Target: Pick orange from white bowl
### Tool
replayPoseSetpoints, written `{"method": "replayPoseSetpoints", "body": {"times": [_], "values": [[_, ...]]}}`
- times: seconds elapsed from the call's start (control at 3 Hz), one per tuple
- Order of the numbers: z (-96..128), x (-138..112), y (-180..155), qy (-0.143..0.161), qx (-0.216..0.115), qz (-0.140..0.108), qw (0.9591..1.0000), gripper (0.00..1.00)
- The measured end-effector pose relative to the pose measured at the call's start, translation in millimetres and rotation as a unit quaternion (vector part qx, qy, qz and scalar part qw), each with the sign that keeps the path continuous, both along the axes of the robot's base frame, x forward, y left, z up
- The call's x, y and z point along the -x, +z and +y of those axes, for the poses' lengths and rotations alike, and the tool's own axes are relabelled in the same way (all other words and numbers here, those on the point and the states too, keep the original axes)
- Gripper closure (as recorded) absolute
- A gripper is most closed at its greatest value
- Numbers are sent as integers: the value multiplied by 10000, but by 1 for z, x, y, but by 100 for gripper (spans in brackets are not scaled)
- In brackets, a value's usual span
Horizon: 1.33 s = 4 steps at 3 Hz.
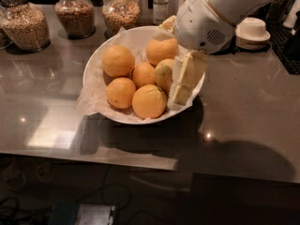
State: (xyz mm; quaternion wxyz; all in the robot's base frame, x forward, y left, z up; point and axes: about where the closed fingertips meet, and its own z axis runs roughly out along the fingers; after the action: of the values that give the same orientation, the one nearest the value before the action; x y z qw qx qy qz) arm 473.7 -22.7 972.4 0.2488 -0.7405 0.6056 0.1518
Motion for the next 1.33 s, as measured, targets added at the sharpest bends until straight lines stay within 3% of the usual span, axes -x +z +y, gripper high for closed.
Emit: {"method": "replayPoseSetpoints", "body": {"times": [0.33,0.67,1.0,1.33], "values": [[0,-26,-9,-704,145,-345,9968,0],[-11,-48,-5,-1504,384,-824,9844,0],[-18,-56,-4,-1786,469,-935,9783,0],[-18,-56,-4,-1788,468,-931,9783,0]]}}
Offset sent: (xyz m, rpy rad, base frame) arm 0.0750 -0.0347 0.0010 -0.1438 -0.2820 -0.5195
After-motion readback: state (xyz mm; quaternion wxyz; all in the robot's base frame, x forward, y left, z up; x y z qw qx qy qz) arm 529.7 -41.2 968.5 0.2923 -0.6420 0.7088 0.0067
